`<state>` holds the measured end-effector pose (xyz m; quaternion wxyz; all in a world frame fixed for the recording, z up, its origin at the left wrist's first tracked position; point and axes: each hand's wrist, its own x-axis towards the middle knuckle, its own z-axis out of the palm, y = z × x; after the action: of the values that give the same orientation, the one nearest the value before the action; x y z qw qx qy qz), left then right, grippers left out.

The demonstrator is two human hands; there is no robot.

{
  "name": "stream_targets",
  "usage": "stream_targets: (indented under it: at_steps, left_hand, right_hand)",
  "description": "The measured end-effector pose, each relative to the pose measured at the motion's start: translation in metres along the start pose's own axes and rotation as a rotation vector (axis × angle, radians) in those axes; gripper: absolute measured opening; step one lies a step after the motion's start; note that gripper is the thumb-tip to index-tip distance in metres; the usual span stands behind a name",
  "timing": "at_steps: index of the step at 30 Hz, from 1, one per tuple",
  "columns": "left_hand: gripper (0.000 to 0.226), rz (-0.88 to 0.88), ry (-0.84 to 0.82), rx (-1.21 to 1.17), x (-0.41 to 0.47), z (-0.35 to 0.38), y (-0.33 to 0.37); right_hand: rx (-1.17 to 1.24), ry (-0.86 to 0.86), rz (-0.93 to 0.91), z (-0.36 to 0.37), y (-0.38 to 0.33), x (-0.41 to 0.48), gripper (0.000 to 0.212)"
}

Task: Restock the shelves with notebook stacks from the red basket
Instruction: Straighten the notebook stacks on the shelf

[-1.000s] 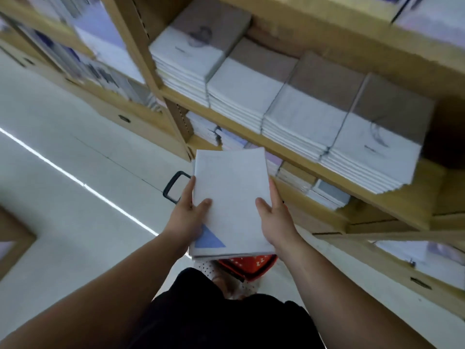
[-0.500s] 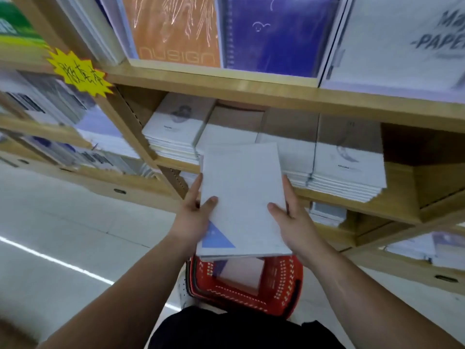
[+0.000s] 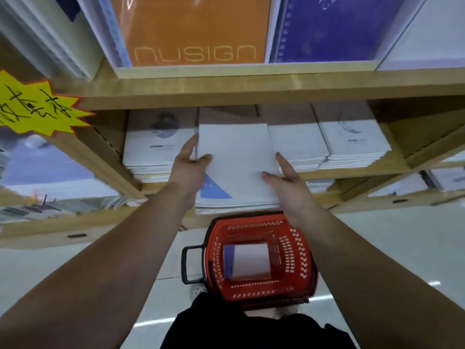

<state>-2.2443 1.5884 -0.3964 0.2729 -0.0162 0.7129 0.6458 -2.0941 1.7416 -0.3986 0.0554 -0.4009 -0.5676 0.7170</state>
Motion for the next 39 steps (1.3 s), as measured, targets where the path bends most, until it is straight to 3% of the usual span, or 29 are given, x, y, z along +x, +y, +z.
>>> stream_targets:
  at_steps: [8, 16, 23, 30, 33, 35, 37, 39]
  left_hand:
    - [0.057, 0.022, -0.065, 0.048, 0.017, -0.004, -0.007]
    - [0.063, -0.091, -0.083, 0.472, -0.034, -0.003, -0.001]
    - [0.066, -0.137, 0.128, 0.169, -0.066, 0.028, -0.027]
    - [0.067, -0.154, 0.158, 0.112, -0.030, 0.025, -0.007]
    - [0.078, -0.118, 0.065, 0.279, -0.021, 0.024, -0.012]
    - [0.101, -0.046, 0.003, 0.422, -0.022, 0.018, -0.022]
    - [0.122, 0.063, -0.036, 0.666, -0.025, 0.008, -0.035]
    - [0.124, 0.180, -0.025, 0.910, -0.024, -0.005, -0.042]
  right_hand:
    - [-0.052, 0.029, 0.141, 0.004, 0.007, -0.003, 0.074]
    - [-0.013, 0.028, 0.062, -0.002, 0.014, 0.002, 0.073]
    - [-0.230, -0.052, -0.137, -0.017, 0.007, 0.002, 0.076]
    - [-0.319, -0.001, -0.142, 0.001, -0.016, 0.035, 0.077]
    - [-0.217, 0.116, -0.095, 0.003, -0.018, 0.050, 0.071]
    - [-0.133, 0.180, -0.096, 0.003, -0.004, 0.046, 0.067]
    - [-0.061, 0.203, -0.085, 0.007, 0.011, 0.033, 0.071]
    - [0.008, 0.187, -0.056, 0.012, 0.019, 0.021, 0.071]
